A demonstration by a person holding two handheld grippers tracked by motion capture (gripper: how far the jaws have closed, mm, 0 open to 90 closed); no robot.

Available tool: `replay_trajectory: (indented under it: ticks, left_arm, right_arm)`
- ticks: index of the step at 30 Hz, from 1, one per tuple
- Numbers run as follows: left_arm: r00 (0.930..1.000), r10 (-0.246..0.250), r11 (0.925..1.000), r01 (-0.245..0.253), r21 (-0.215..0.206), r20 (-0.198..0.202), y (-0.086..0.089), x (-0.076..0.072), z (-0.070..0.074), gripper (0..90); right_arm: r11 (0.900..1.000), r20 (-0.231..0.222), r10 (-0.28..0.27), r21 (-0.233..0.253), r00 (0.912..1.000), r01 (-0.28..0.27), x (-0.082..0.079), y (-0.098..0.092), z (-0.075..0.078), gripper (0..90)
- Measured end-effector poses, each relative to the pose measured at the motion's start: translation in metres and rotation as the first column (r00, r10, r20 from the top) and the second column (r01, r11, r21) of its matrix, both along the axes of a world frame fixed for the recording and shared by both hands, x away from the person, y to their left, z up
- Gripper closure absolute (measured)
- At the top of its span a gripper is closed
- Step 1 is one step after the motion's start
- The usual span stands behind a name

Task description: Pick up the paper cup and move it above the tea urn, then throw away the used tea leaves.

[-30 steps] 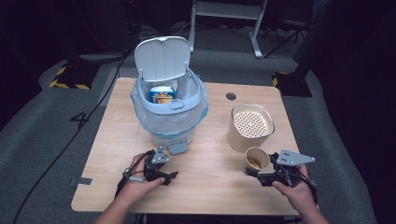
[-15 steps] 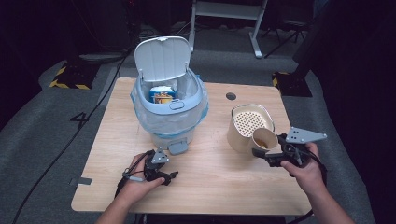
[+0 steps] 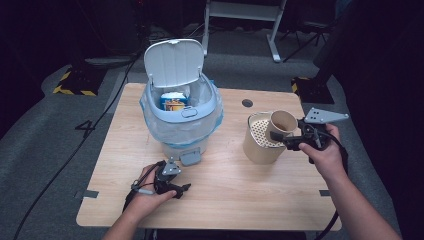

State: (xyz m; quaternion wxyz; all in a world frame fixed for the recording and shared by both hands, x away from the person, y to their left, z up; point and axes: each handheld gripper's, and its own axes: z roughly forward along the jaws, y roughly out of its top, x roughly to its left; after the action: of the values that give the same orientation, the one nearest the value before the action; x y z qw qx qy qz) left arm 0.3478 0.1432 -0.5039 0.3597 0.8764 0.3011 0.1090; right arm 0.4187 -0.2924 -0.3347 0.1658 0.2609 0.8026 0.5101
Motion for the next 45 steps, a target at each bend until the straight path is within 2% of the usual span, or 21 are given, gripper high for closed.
replay_trajectory:
  ticks: [5, 14, 19, 24, 29, 33, 36, 38, 39, 42, 45]
  left_arm:
    - [1.0000, 0.000, 1.0000, 0.000, -0.002, -0.001, 0.000, 0.000, 0.000, 19.8]
    - [1.0000, 0.000, 1.0000, 0.000, 0.000, 0.000, 0.000, 0.000, 0.000, 19.8]
    - [1.0000, 0.000, 1.0000, 0.000, -0.001, 0.000, 0.000, 0.000, 0.000, 19.8]
    - [1.0000, 0.000, 1.0000, 0.000, -0.001, -0.001, 0.000, 0.000, 0.000, 19.8]
    - [1.0000, 0.000, 1.0000, 0.000, -0.001, 0.000, 0.000, 0.000, 0.000, 19.8]
    - [1.0000, 0.000, 1.0000, 0.000, 0.000, 0.000, 0.000, 0.000, 0.000, 19.8]
    - [1.0000, 0.000, 1.0000, 0.000, -0.001, 0.000, 0.000, 0.000, 0.000, 19.8]
    - [1.0000, 0.000, 1.0000, 0.000, -0.001, 0.000, 0.000, 0.000, 0.000, 19.8]
    - [1.0000, 0.000, 1.0000, 0.000, -0.001, -0.001, 0.000, 0.000, 0.000, 19.8]
    - [1.0000, 0.000, 1.0000, 0.000, 0.000, 0.000, 0.000, 0.000, 0.000, 19.8]
    - [1.0000, 0.000, 1.0000, 0.000, 0.000, 0.000, 0.000, 0.000, 0.000, 19.8]
  right_arm:
    - [1.000, 0.001, -0.016, -0.018, 0.9999, 0.016, 0.020, -0.004, -0.001, 29.6]
    - [0.996, 0.012, -0.081, -0.045, 0.9967, 0.081, 0.047, -0.008, -0.010, 29.6]
    - [0.995, 0.010, -0.088, -0.054, 0.9961, 0.088, 0.057, -0.011, -0.012, 29.7]
    - [0.994, 0.015, -0.098, -0.050, 0.9951, 0.099, 0.060, -0.016, -0.011, 29.9]
    - [0.989, 0.061, -0.100, -0.100, 0.9931, 0.106, 0.058, -0.019, -0.007, 30.1]
    - [0.976, 0.132, -0.095, -0.181, 0.9867, 0.118, 0.056, -0.020, -0.005, 30.5]
    - [0.958, 0.186, -0.076, -0.259, 0.9796, 0.124, 0.054, -0.020, -0.004, 30.7]
    - [0.936, 0.232, -0.060, -0.326, 0.9708, 0.136, 0.052, -0.018, -0.003, 30.9]
    - [0.920, 0.258, -0.049, -0.365, 0.9649, 0.144, 0.050, -0.017, -0.002, 31.0]
    - [0.858, 0.338, -0.009, -0.480, 0.9410, 0.181, 0.045, -0.011, 0.001, 31.2]
    - [0.816, 0.387, 0.016, -0.538, 0.9220, 0.211, 0.042, -0.007, 0.003, 31.3]
